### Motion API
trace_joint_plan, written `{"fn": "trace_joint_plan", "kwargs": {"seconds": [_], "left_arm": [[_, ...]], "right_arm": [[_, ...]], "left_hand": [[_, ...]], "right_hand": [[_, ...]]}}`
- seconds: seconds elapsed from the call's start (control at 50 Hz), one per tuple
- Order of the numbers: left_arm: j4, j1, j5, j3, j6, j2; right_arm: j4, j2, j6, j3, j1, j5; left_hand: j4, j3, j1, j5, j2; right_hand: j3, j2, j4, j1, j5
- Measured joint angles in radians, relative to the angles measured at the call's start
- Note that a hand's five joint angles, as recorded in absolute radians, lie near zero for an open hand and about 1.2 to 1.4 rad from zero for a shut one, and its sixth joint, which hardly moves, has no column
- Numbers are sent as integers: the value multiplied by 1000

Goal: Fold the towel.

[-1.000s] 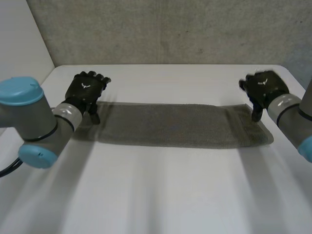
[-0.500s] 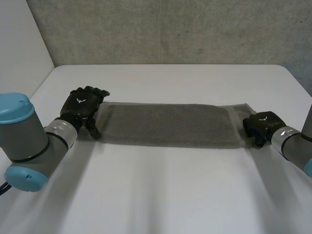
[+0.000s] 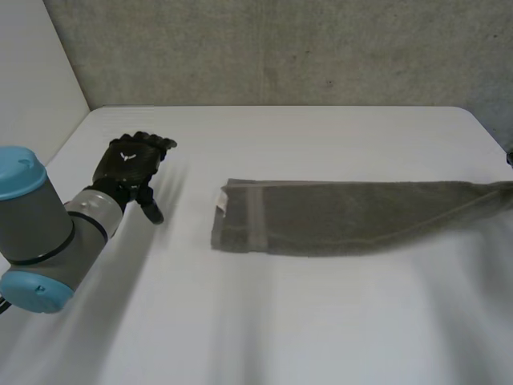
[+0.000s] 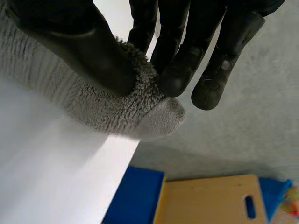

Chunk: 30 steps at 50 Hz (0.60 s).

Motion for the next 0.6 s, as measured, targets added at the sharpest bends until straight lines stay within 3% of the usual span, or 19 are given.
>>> {"fn": "trace_joint_plan", "kwargs": {"seconds": [0.12,0.26,0.36,0.44,0.5,0.54,0.6], "left_arm": [[0,-2,-5,23,-3,20],[0,-16,-10,43,-24,28],[0,-29,-11,45,-33,26],[0,-38,-11,44,-34,22],[0,-43,-11,42,-34,18],[0,-47,-11,42,-34,15],[0,-53,-10,44,-33,12]], "right_arm": [[-16,-33,73,-51,166,16],[-115,-68,187,-41,480,-19],[-174,16,173,-29,683,-89],[-180,94,148,-29,762,-148],[-177,140,138,-29,796,-192],[-173,157,137,-28,805,-213],[-170,154,150,-23,800,-222]], "left_hand": [[0,0,0,0,0],[0,0,0,0,0],[0,0,0,0,0],[0,0,0,0,0],[0,0,0,0,0],[0,0,0,0,0],[0,0,0,0,0]], "right_hand": [[0,0,0,0,0],[6,0,0,0,0],[6,0,0,0,0],[6,0,0,0,0],[-244,-251,-247,-243,-242],[-614,-612,-620,-605,-636],[-1017,-1007,-1014,-996,-1039]]}}
